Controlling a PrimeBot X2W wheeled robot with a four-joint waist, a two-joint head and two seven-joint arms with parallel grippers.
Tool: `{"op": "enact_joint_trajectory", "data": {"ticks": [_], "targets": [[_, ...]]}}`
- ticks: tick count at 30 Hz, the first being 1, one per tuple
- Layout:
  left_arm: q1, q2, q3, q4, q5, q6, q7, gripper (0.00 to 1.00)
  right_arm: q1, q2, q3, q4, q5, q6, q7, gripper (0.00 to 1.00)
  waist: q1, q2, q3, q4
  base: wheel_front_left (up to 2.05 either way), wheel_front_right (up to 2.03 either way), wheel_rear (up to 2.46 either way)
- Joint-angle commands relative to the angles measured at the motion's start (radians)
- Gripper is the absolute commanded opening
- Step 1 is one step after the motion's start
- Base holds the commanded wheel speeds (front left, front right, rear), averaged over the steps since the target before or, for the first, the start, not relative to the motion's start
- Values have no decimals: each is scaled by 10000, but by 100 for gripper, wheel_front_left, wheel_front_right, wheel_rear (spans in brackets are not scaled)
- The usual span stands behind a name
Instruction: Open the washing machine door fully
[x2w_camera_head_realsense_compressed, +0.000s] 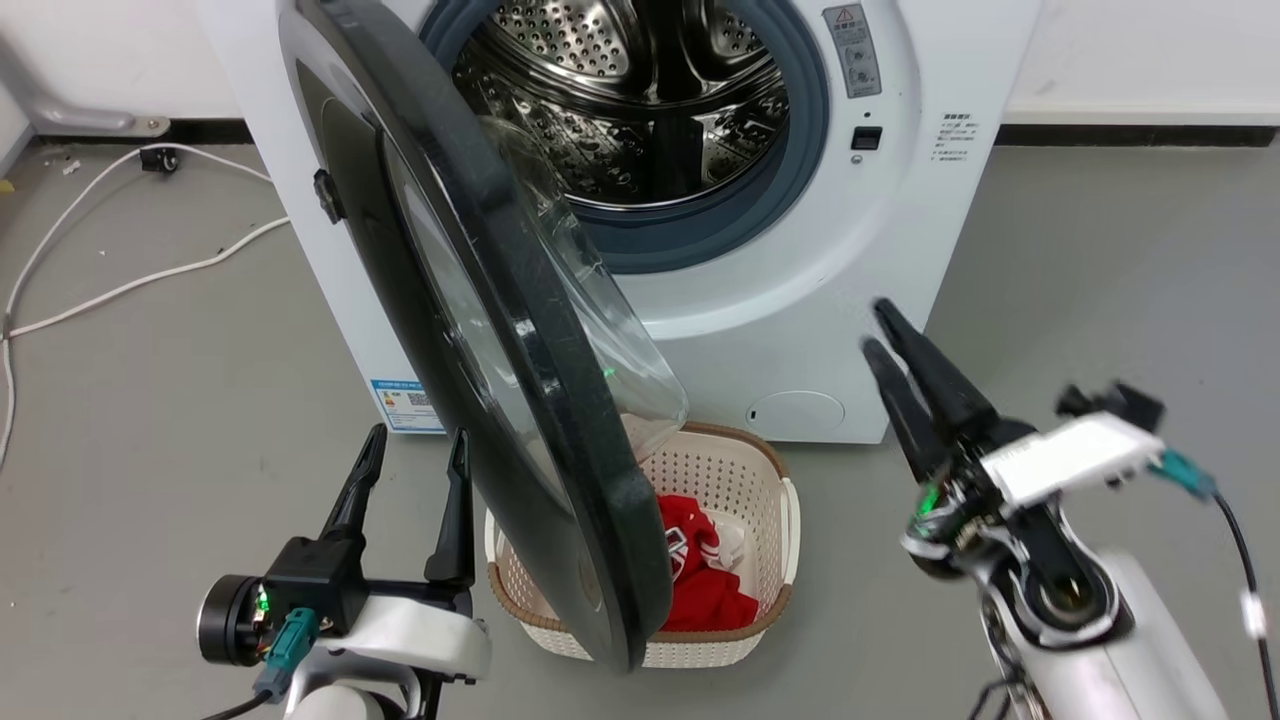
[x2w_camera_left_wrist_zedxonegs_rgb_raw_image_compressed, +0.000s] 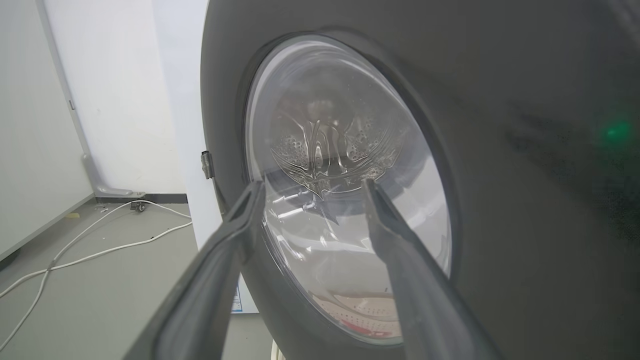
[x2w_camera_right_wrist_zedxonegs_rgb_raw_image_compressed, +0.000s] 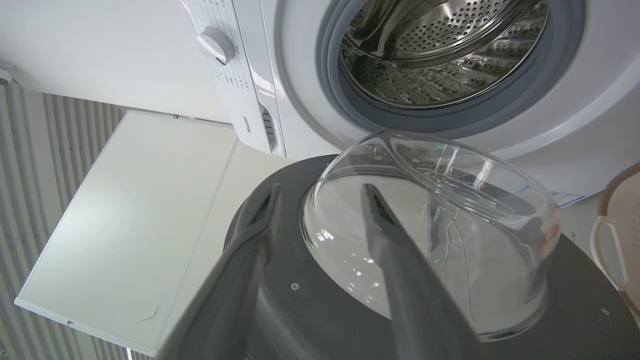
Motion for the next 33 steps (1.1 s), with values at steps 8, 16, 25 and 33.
{"op": "enact_joint_trajectory", "data": {"ticks": [8, 16, 25, 33], "targets": [[354, -5, 223, 30, 71, 15, -25, 100, 2353, -261, -812, -1227, -1618, 25, -2764, 100, 1, -1, -181, -223, 0, 0, 0], [389, -5, 368, 60, 113, -13, -25, 100, 3408, -413, -1578, -2092, -5205, 25, -4370, 100, 1, -1, -275, -351, 0, 0, 0], [264, -7, 430, -1, 129, 31, -25, 100, 4214, -4, -2603, -4621, -13012, 13, -4429, 100, 1, -1, -245, -318, 0, 0, 0], [112, -7, 470, 52, 218, -94, -25, 100, 4679, 49, -2364, -4671, -15349, 13, -3938, 100, 1, -1, -227, -250, 0, 0, 0]]}}
